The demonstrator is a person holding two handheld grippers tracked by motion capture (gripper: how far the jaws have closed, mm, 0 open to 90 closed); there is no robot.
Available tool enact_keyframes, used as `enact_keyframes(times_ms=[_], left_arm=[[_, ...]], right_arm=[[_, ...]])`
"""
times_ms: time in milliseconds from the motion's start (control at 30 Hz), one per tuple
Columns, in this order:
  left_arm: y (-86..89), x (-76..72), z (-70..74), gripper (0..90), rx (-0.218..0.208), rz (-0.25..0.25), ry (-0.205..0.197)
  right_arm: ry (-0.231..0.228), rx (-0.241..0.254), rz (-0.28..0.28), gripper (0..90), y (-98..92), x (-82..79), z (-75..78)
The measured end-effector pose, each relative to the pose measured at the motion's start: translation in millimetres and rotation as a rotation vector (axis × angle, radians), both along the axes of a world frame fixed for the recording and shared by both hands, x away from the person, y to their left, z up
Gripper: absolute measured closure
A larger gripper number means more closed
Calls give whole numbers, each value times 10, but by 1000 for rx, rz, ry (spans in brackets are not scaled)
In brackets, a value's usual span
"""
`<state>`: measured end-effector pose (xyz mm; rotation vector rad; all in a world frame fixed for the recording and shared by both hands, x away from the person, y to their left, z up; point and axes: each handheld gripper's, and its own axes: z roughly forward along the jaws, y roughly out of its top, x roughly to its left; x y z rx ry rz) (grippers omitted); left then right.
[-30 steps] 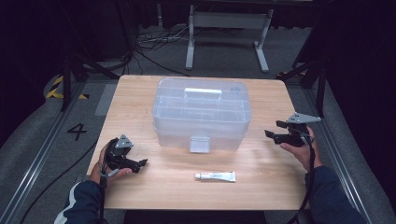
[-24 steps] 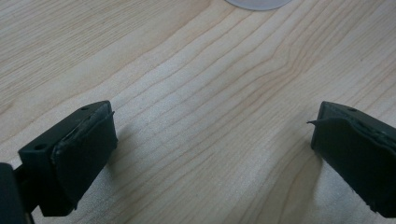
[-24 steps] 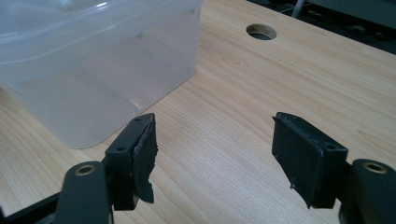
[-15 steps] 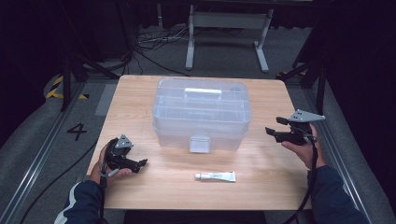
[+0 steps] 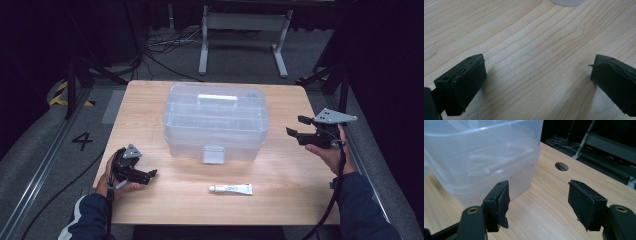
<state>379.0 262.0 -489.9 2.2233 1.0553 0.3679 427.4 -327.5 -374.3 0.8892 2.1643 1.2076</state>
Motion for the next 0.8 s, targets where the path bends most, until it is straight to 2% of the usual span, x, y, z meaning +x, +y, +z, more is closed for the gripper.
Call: enact_keyframes(times_ms=[233, 267, 467, 800], left_arm=[[1, 1, 0, 6, 1, -1, 0], [1, 1, 0, 6, 0, -1, 0], [1, 0, 1, 6, 1, -1, 0], [0, 0, 1, 6, 1, 0, 0]], right_arm=[[-26, -4, 23, 347, 76, 10, 198], [-44, -15, 31, 347, 113, 14, 280], [-69, -28, 57, 347, 230, 39, 449], [-90, -40, 96, 347, 427, 70, 585]])
